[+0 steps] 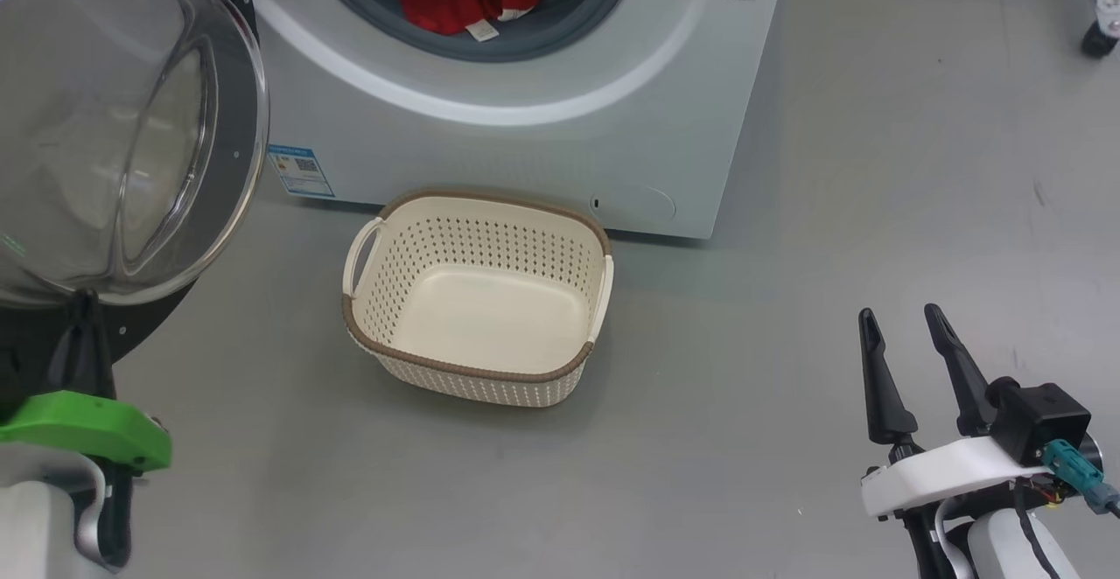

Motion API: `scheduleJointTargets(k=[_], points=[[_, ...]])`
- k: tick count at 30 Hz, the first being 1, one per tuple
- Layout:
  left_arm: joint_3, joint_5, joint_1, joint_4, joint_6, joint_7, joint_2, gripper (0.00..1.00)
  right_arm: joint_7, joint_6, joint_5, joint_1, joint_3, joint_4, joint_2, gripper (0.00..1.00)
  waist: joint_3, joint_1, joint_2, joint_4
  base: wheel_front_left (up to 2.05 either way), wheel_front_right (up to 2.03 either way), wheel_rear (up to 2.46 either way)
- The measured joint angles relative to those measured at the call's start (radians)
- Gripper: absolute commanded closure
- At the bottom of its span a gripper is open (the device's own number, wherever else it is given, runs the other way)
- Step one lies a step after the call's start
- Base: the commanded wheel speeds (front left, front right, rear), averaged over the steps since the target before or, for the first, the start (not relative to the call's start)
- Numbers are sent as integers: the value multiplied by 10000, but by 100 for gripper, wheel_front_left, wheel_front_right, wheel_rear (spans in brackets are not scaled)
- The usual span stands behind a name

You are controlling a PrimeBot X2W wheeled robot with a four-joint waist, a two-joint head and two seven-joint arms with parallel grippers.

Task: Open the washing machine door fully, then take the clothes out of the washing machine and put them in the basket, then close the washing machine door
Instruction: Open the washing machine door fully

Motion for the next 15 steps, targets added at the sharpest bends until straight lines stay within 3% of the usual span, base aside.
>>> scheduleJointTargets(k=[15], points=[[-633,-71,1040,-1007,-113,-81,-792,100,0,2,-15,459,-15,-324,29,0,-831,0,0,-911,0,0,0]])
